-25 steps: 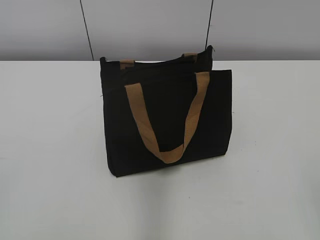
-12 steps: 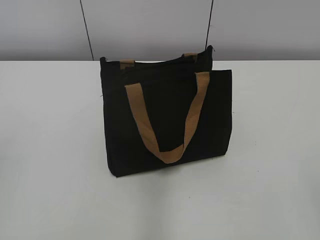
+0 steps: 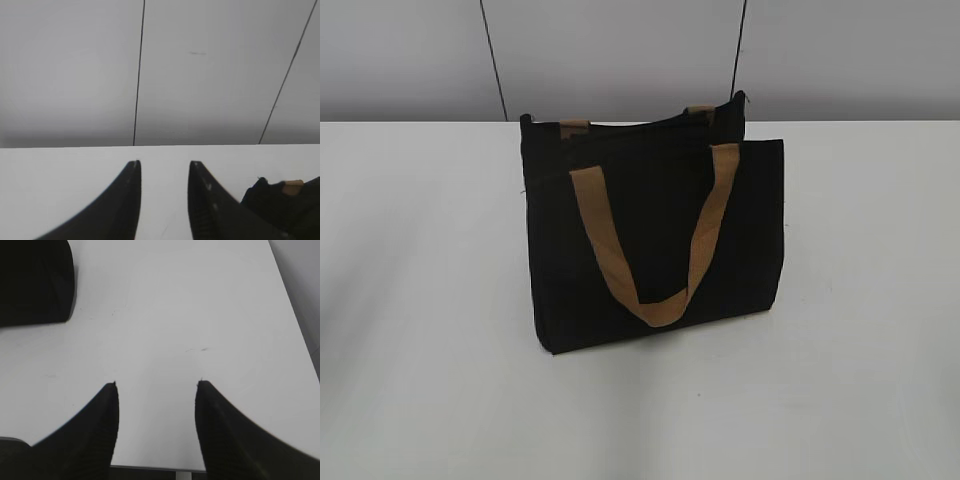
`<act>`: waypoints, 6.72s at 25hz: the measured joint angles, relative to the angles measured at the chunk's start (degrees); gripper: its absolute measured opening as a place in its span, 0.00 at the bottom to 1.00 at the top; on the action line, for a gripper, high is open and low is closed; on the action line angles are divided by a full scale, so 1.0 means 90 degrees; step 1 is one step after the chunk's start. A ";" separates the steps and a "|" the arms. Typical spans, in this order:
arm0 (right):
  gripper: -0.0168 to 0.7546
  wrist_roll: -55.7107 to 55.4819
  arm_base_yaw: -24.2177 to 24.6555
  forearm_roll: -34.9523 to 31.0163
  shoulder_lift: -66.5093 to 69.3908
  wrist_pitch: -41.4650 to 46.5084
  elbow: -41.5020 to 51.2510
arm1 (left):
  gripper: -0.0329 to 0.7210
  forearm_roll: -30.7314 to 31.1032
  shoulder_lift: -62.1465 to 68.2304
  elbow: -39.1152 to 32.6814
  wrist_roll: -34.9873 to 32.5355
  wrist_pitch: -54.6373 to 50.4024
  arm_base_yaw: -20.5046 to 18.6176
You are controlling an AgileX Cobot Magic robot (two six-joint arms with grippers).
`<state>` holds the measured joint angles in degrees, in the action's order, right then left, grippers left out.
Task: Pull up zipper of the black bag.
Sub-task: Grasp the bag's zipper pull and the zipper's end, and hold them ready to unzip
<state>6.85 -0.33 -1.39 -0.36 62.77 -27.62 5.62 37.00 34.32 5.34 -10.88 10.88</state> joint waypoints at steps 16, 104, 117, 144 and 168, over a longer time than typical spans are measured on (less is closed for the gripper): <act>0.53 0.0000 0.0000 0.0000 0.0000 0.0000 0.0000 | 0.37 0.0043 0.3037 -0.1032 0.0000 0.4033 0.0733; 0.53 0.0000 0.0000 0.0006 0.0000 0.0000 0.0000 | 0.03 0.2544 0.4906 -0.0943 0.0382 0.5473 0.0835; 0.53 0.0000 0.0000 0.0006 0.0000 0.0000 0.0000 | 0.03 0.2557 0.4260 -0.0950 0.0382 0.5616 0.0835; 0.53 0.7017 -0.1281 -0.6069 0.6266 -0.1963 -0.0972 | 0.03 0.2685 0.4260 -0.0952 0.0382 0.6136 0.0835; 0.52 0.7827 -0.3524 -0.6649 1.0992 -0.2796 -0.4608 | 0.03 0.2743 0.4260 -0.0952 0.0382 0.6121 0.0835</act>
<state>77.30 -32.04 -61.23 98.57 37.60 -69.08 30.30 75.35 25.75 8.77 44.21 18.39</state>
